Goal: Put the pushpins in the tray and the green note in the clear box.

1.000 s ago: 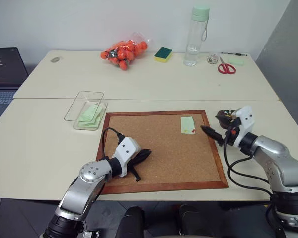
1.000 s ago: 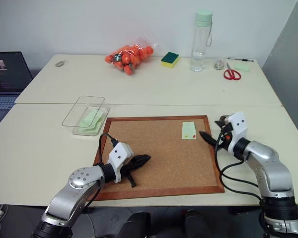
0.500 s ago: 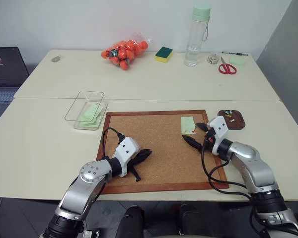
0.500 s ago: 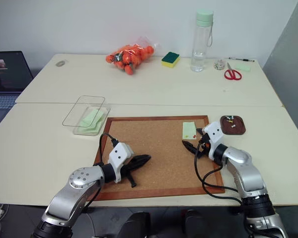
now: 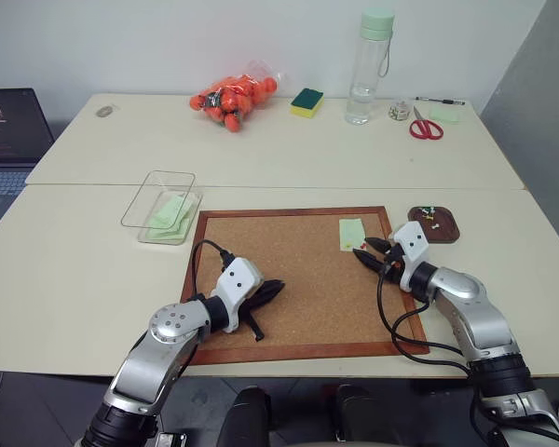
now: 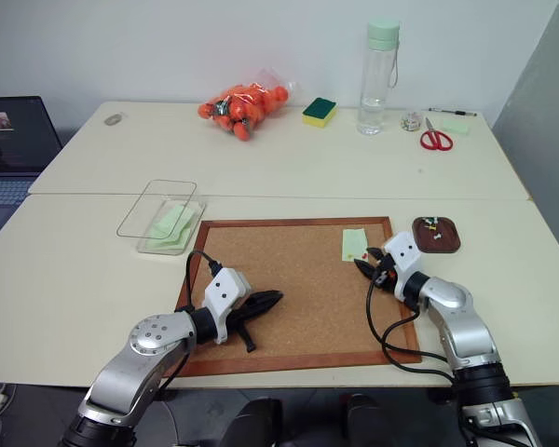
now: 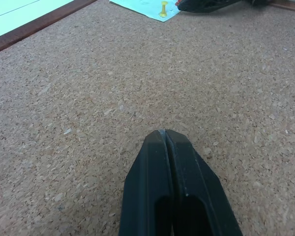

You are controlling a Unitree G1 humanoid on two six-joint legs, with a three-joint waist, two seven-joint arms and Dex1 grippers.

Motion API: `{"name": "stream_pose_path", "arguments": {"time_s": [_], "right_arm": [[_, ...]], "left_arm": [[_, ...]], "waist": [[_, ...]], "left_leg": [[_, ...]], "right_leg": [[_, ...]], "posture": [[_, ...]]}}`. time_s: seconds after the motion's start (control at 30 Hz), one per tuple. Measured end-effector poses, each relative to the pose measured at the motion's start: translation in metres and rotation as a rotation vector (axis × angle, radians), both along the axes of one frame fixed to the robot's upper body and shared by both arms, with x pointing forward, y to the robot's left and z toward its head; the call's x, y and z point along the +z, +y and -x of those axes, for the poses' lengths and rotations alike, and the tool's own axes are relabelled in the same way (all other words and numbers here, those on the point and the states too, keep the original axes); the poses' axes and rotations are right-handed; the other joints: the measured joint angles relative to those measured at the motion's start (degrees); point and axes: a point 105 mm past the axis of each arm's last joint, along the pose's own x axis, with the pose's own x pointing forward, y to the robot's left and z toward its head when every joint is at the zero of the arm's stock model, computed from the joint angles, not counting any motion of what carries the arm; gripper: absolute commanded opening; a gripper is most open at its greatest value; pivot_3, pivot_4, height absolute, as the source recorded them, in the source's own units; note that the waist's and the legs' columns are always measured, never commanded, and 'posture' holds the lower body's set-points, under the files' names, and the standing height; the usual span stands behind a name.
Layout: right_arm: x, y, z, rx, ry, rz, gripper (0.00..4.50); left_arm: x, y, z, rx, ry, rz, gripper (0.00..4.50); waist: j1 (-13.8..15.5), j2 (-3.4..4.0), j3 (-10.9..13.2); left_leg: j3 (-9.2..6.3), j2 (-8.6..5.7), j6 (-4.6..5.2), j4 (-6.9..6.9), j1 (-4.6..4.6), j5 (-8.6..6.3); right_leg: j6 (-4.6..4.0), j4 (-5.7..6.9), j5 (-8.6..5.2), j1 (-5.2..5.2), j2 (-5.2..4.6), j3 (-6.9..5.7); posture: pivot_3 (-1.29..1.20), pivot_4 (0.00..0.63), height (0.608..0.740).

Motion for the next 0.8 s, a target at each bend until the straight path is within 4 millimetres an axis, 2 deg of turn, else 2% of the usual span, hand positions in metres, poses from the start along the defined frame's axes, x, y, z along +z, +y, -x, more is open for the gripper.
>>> {"name": "stream_pose_path", "arguments": {"time_s": [0.17, 0.2, 0.37, 0.63, 0.8], "right_arm": [[0.0, -0.001, 0.0, -0.001, -0.009, 0.007, 0.08], [0.0, -0.001, -0.001, -0.002, -0.009, 0.007, 0.02], [0.0, -0.001, -0.001, 0.0, -0.011, 0.003, 0.02], [0.004, -0.009, 0.007, -0.013, 0.013, -0.098, 0.02], [0.03, -0.01, 0.008, -0.025, -0.069, -0.165, 0.02]], "left_arm": [[0.0, 0.0, 0.0, -0.001, 0.0, 0.0, 0.0], [0.0, 0.0, 0.0, -0.002, 0.0, 0.0, 0.0], [0.0, 0.0, 0.0, -0.003, 0.0, -0.001, 0.0], [-0.001, -0.003, 0.003, -0.021, 0.0, -0.003, 0.0], [-0.001, -0.002, 0.003, -0.019, -0.003, -0.007, 0.0]], "waist": [[0.0, 0.0, 0.0], [0.0, 0.0, 0.0], [0.0, 0.0, 0.0], [0.1, 0.01, 0.0], [0.0, 0.01, 0.0]], "left_leg": [[0.0, 0.0, 0.0, 0.0, 0.0, 0.0], [0.0, 0.0, 0.0, 0.0, 0.0, 0.0], [0.0, 0.0, 0.0, 0.0, 0.01, 0.0], [0.0, -0.01, 0.0, -0.02, -0.03, 0.0], [-0.01, -0.01, 0.0, -0.01, 0.01, 0.0]], "right_leg": [[-0.01, 0.0, 0.0, 0.01, 0.0, 0.0], [-0.01, 0.0, 0.0, 0.01, 0.0, 0.0], [-0.01, 0.0, 0.01, 0.01, 0.0, 0.0], [-0.04, 0.0, 0.02, -0.01, -0.07, 0.01], [0.01, 0.0, 0.0, 0.02, -0.04, -0.01]], "posture": [[0.0, 0.15, 0.74], [0.0, 0.15, 0.74], [0.0, 0.15, 0.74], [0.0, 0.15, 0.74], [0.0, 0.15, 0.74]]}}
